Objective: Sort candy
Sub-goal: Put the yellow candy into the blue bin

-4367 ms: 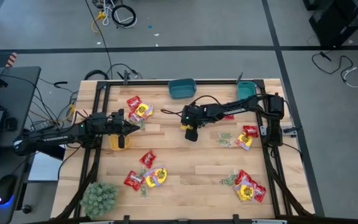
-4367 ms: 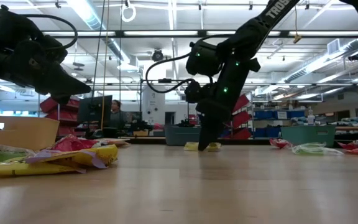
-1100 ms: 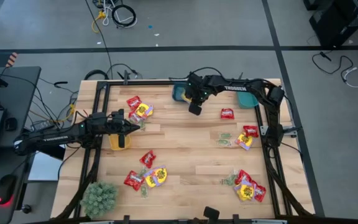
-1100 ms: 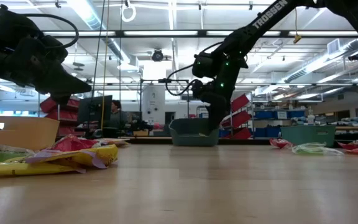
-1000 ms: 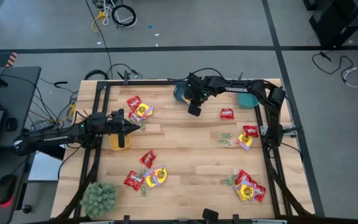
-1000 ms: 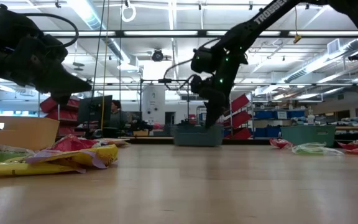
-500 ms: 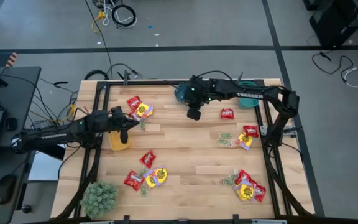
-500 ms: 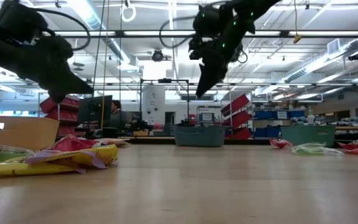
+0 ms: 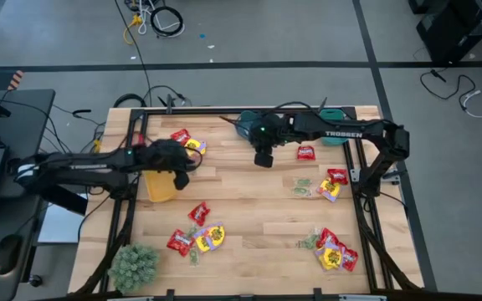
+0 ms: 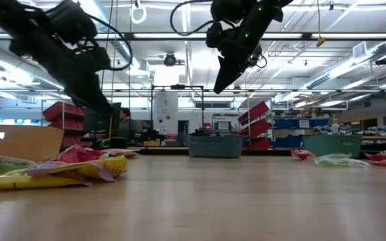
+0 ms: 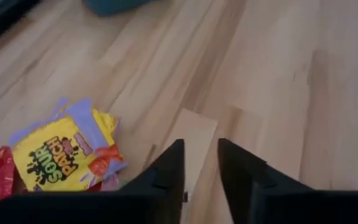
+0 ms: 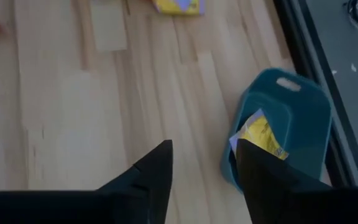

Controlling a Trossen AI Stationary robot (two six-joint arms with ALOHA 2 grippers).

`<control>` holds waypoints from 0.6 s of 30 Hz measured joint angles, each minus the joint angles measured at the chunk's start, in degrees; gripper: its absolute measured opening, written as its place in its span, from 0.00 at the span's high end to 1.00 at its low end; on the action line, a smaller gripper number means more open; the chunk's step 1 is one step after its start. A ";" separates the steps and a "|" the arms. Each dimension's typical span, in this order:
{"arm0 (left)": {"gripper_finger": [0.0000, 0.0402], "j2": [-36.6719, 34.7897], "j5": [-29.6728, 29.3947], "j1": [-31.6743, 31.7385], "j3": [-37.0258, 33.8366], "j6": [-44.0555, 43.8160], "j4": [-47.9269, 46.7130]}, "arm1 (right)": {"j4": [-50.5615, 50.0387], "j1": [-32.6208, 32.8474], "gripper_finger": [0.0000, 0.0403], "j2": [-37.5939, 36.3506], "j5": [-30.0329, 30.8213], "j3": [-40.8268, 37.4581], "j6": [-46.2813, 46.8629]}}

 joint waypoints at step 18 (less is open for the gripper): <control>0.31 25.46 -16.70 5.03 4.46 -0.58 2.78 | 4.34 0.11 0.54 0.12 0.17 -4.70 1.44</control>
